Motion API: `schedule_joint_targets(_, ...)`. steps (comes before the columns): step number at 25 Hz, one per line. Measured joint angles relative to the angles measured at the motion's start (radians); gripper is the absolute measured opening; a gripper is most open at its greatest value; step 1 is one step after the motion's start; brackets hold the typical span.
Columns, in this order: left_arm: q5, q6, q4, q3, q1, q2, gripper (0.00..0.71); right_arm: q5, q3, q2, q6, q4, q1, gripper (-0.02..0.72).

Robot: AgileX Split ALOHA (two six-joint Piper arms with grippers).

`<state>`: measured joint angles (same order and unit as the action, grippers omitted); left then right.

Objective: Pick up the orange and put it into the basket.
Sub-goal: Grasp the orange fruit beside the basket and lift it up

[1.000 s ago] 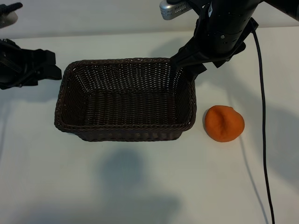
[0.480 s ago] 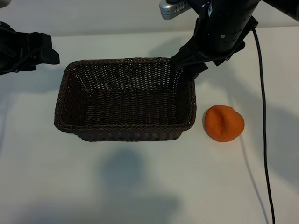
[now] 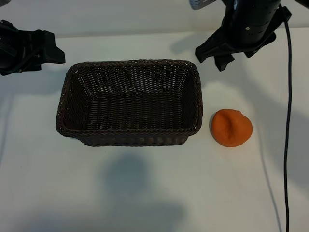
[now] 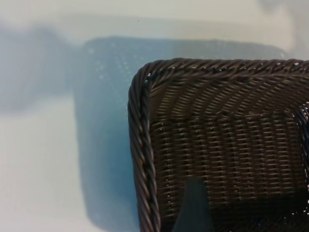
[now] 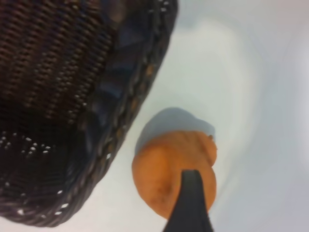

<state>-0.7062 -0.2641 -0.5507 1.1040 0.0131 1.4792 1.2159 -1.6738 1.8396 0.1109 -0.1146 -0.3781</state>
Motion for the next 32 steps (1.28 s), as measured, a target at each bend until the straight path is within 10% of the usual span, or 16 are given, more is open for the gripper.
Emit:
schedule_joint_targets(10, 0.010, -0.007, -0.002, 0.000, 0.000, 0.000, 0.596, -0.011, 0.145, -0.022, 0.005, -0.036, 0.007, 0.559)
schedule_joint_targets(19, 0.015, -0.007, -0.002, 0.000, 0.000, 0.000, 0.596, -0.258, 0.423, -0.083, 0.041, -0.040, 0.047, 0.559)
schedule_joint_targets(32, 0.024, -0.012, -0.021, 0.000, 0.000, 0.000, 0.596, -0.428, 0.560, -0.085, -0.042, 0.115, 0.051, 0.559)
